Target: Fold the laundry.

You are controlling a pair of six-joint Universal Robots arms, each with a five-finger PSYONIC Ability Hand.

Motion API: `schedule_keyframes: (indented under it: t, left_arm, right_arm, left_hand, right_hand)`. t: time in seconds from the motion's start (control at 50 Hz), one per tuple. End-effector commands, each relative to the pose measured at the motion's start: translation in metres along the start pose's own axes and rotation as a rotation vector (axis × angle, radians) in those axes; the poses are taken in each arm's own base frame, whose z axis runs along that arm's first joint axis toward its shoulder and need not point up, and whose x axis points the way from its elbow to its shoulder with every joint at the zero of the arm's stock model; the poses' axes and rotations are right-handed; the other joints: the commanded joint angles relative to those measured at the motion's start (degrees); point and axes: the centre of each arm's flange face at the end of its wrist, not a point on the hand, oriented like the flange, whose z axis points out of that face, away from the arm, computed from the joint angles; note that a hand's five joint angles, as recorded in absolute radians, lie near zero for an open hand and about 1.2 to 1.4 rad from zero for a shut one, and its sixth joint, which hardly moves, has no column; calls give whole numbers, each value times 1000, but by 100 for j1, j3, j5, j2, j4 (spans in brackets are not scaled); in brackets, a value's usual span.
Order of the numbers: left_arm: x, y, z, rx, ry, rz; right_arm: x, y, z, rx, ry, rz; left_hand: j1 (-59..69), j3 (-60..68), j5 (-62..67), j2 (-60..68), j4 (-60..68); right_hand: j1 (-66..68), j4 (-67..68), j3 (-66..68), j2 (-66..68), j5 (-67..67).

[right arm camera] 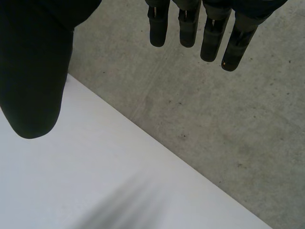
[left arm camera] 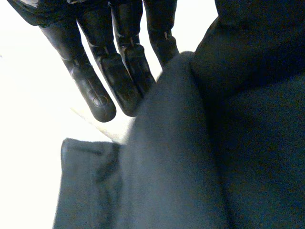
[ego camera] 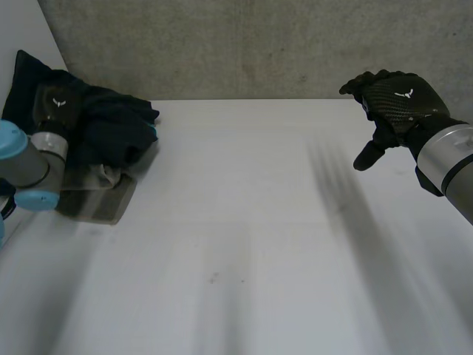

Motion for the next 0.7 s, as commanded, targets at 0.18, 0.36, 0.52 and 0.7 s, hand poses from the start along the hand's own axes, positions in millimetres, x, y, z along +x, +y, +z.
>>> schedule_keyframes:
  t: [0.18, 0.36, 0.52, 0.7]
  left_arm:
    - [15, -273, -101, 358, 218, -491]
    - [100, -301, -207, 217, 589, -751]
    - [151, -285, -258, 45, 781, -728]
    - [108, -294, -230, 60, 665, -731]
  right_arm:
    - [1, -7, -2, 20, 5, -4]
    - [7, -14, -5, 42, 21, -10]
    - [7, -15, -5, 47, 20, -12]
    - [3, -11, -6, 24, 1, -41]
  left_hand:
    - [1722, 1266, 1282, 1172, 1153]
    - [1722, 1266, 1282, 1172, 1153]
    - [-4632, -5088, -5071, -5182, -5201]
    - [-4988, -5444, -5428, -5538, -5557]
  right_hand:
    - [-136, -321, -220, -250, -326]
    - [-136, -321, -220, -250, -326]
    - [-136, -321, -220, -250, -326]
    - [-136, -321, -220, -250, -326]
